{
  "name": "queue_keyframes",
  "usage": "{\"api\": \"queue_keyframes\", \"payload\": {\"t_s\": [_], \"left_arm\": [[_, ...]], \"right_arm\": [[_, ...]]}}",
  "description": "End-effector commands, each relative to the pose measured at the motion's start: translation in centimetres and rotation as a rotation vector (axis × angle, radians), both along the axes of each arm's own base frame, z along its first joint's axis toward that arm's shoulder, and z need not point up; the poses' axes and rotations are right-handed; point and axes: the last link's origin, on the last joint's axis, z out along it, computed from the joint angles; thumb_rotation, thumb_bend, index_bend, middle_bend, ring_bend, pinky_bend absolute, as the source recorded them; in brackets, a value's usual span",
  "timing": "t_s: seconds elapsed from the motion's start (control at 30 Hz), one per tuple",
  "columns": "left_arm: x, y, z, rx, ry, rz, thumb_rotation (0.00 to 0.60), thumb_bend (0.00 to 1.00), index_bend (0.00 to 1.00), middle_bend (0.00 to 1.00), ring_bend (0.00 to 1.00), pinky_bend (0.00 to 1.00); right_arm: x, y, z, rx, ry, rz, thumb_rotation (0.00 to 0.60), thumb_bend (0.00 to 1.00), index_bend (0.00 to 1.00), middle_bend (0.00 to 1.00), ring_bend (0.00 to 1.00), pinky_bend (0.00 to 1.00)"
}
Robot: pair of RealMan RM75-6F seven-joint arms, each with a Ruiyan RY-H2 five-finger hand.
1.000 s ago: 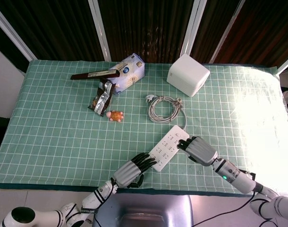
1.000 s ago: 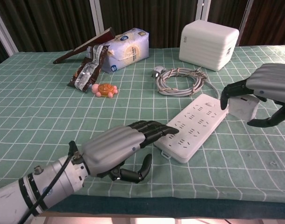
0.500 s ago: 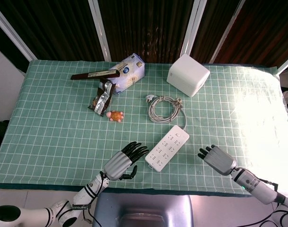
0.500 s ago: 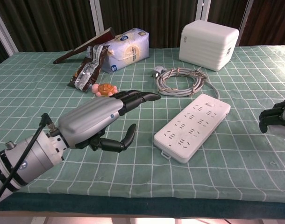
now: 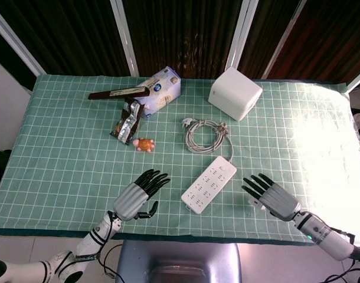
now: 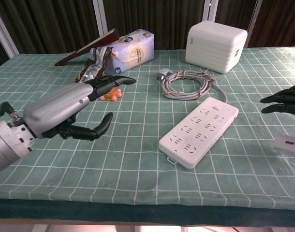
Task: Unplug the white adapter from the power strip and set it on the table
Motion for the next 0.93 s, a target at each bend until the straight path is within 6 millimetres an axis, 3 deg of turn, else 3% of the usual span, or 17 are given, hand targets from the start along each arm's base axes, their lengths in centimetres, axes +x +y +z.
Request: {"api": "queue_keyframes", "payload": {"t_s": [0.03,0.17,0.27,0.43,0.53,0.63,0.7,0.93], "left_arm": [[-1.7,-0.6,3.0,0.03,-0.011,0.026,0.317,0.59,0.0,0.02,0.0,0.11],[-3.6,-1.8,6.5,0.095,-0.02,0.035,0.291,0.59,0.0,0.01,0.0,0.11],[-6.2,-3.2,9.3,0.182,0.021,0.08,0.294,0.59,0.0,0.0,0.0,0.11],[-12.1,-6.2,13.0,0.313,0.19,0.315,0.462,0.59,0.0,0.0,0.0,0.11],[-14.3,-6.5,13.9,0.35,0.231,0.408,0.584,0.59,0.0,0.0,0.0,0.11],[-14.5,-6.0,14.7,0.413,0.243,0.392,0.6,0.58,0.0,0.0,0.0,0.11],[-14.6,-5.9,15.1,0.45,0.232,0.392,0.6,0.57,0.0,0.0,0.0,0.11],[-15.0,-5.4,15.2,0.332,0.196,0.405,0.598,0.56,0.0,0.0,0.0,0.11]], "right_arm": [[0.0,1.0,2.6,-0.042,-0.057,-0.042,0.549,0.19,0.0,0.0,0.0,0.18],[-0.3,2.4,5.4,-0.135,-0.098,-0.105,0.547,0.18,0.0,0.0,0.0,0.16],[-1.0,4.7,8.0,-0.293,-0.131,-0.203,0.544,0.18,0.0,0.0,0.0,0.11],[-3.6,9.2,10.5,-0.501,-0.226,-0.358,0.541,0.18,0.0,0.0,0.0,0.03],[-5.8,11.3,11.0,-0.585,-0.335,-0.433,0.536,0.17,0.0,0.0,0.0,0.01],[-8.2,12.5,11.0,-0.654,-0.418,-0.502,0.529,0.16,0.0,0.0,0.0,0.0],[-9.3,12.5,11.1,-0.642,-0.372,-0.529,0.534,0.15,0.0,0.0,0.0,0.0],[-10.0,12.8,12.6,-0.694,-0.416,-0.537,0.531,0.15,0.0,0.0,0.0,0.0]]}}
